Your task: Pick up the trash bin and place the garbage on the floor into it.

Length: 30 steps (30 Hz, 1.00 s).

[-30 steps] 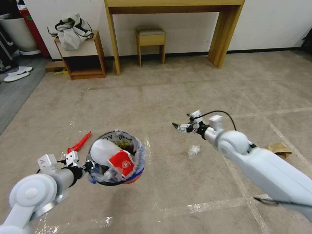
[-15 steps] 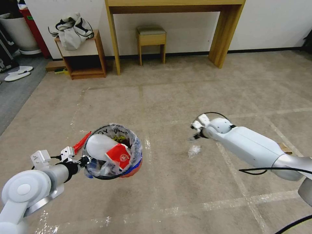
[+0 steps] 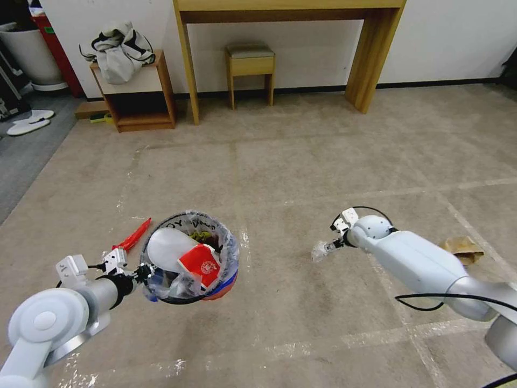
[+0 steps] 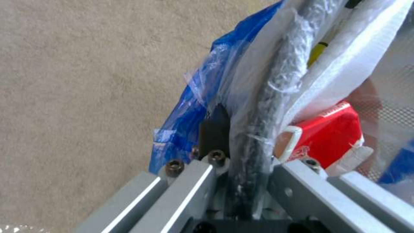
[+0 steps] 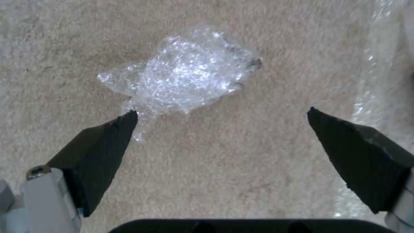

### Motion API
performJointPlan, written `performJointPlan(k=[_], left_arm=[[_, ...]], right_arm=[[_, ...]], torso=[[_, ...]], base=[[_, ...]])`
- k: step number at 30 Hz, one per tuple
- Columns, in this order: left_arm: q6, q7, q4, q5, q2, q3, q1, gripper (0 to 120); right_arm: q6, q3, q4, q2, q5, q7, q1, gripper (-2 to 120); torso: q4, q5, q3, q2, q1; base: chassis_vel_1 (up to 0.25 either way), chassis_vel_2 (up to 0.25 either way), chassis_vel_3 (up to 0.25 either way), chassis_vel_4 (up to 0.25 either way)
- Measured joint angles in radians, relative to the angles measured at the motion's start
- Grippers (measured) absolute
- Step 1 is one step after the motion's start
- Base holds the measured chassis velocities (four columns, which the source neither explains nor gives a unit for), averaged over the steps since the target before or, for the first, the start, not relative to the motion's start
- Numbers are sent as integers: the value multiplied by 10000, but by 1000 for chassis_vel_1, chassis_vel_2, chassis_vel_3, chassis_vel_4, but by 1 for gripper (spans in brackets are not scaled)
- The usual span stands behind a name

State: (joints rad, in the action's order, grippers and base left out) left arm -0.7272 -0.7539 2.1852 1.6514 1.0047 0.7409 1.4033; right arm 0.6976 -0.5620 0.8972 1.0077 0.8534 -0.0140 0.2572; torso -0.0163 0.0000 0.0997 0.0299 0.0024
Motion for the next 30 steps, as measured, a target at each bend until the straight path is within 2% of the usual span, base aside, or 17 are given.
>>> performJointPlan(k=[2, 5, 8, 10, 13, 17, 22, 30], left_arm=[[0, 5, 0, -42, 25, -102, -18, 0], [2, 12, -43, -58, 30, -186, -69, 0], [3, 31, -55, -81, 45, -171, -17, 0], [3, 73, -36, -142, 49, -132, 75, 0], [3, 91, -6, -165, 59, -120, 95, 0], [13, 106, 74, -183, 79, -111, 118, 0], [17, 115, 142, -199, 104, -93, 163, 0], [25, 225, 236, -375, 156, -105, 331, 0]], right_arm=[[-147, 174, -380, 221, -196, -45, 131, 100], [-245, 395, -758, 435, -260, -64, 287, 100], [-331, 600, -1098, 829, -263, -107, 371, 100], [-500, 659, -1336, 1333, -276, -187, 399, 100], [-697, 667, -1591, 1731, -437, -289, 412, 100], [-947, 688, -1797, 2002, -725, -426, 545, 100], [-1157, 707, -1876, 1972, -977, -466, 662, 100], [-1527, 877, -1835, 1715, -1171, -586, 1006, 71]], torso=[[2, -1, -1, 1, 0], [-13, -3, 0, 0, 0], [-8, -1, -1, 0, 0], [5, 1, 0, 0, 0], [4, -3, -1, 0, 0], [-3, -2, 0, 0, 0], [-4, 1, 0, 0, 0], [-2, 0, -1, 0, 0]], base=[[0, 0, 0, 0], [0, 0, 0, 0], [0, 0, 0, 0], [0, 0, 0, 0], [0, 0, 0, 0], [0, 0, 0, 0], [0, 0, 0, 0], [0, 0, 0, 0]])
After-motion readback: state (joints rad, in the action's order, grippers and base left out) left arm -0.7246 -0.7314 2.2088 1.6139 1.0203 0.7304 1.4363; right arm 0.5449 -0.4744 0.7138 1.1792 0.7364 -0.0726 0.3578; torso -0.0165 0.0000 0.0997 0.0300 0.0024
